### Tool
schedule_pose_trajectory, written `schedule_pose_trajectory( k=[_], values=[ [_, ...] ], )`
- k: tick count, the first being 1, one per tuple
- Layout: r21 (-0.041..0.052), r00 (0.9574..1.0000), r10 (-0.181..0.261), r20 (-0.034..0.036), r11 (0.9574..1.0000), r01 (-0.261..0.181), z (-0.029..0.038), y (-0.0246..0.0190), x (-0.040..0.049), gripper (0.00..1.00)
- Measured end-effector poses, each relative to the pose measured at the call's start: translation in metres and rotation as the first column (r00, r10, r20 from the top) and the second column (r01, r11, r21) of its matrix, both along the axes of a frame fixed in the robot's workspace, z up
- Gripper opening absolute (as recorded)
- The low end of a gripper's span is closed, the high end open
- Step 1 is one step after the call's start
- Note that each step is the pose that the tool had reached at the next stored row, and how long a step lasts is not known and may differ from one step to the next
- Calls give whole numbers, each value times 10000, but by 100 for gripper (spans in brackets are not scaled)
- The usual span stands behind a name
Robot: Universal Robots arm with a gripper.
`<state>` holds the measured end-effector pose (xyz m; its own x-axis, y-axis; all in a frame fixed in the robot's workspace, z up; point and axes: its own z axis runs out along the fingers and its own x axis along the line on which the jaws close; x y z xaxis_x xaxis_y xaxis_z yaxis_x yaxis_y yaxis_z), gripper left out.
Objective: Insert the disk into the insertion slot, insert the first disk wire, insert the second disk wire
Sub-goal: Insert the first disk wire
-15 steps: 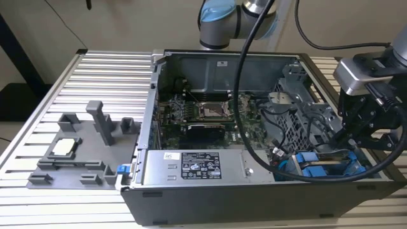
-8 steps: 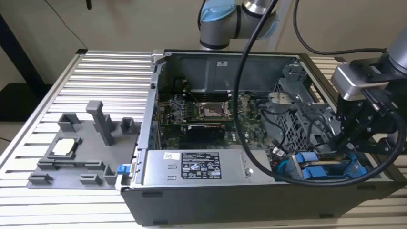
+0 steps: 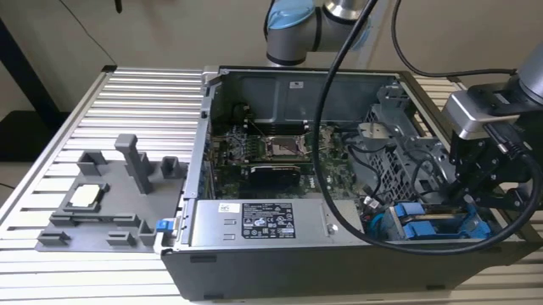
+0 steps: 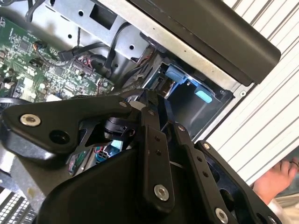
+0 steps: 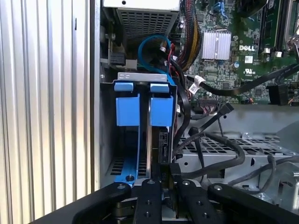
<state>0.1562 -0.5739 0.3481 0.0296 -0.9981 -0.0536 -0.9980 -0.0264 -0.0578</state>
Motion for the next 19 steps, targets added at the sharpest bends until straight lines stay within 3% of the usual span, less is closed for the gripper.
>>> schedule_pose_trajectory(
  k=[8,19],
  values=[
    [2,10000,3,30,10000,-3,-51,0,16,19],
    [3,9999,-121,51,9999,121,-62,13,37,19]
  ],
)
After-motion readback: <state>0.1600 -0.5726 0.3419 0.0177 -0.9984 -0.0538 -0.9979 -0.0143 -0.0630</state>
